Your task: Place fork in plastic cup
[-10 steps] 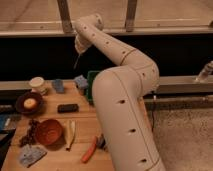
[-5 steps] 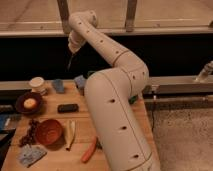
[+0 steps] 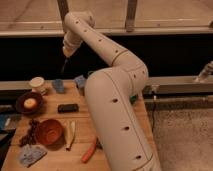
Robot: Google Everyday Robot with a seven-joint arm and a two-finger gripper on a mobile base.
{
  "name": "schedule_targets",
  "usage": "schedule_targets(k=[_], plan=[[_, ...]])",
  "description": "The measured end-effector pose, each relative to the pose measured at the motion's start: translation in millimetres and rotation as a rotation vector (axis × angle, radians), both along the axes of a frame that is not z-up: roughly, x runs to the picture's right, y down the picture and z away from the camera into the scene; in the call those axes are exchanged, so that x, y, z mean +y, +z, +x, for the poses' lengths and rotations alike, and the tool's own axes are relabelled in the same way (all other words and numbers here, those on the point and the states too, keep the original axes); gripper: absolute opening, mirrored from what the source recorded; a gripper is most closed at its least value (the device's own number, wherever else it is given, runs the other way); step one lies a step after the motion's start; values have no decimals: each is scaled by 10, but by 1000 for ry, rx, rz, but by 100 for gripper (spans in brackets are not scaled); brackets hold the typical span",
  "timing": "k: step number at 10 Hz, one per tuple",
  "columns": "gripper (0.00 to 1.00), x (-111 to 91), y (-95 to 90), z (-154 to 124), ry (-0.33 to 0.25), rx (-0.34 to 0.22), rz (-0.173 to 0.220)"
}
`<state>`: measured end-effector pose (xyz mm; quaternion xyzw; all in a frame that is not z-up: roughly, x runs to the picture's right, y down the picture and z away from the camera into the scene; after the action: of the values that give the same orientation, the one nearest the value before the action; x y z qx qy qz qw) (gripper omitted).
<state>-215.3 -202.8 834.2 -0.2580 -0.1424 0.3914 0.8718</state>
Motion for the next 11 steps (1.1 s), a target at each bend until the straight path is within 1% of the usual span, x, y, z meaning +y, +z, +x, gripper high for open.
schedule_targets(k=[2, 5, 7, 11], plan=[[0, 110, 5, -90, -7, -32, -37], [0, 342, 70, -255, -19, -78, -103], [0, 425, 109, -328, -19, -102, -129], [0, 530, 271, -418, -9, -142, -175]])
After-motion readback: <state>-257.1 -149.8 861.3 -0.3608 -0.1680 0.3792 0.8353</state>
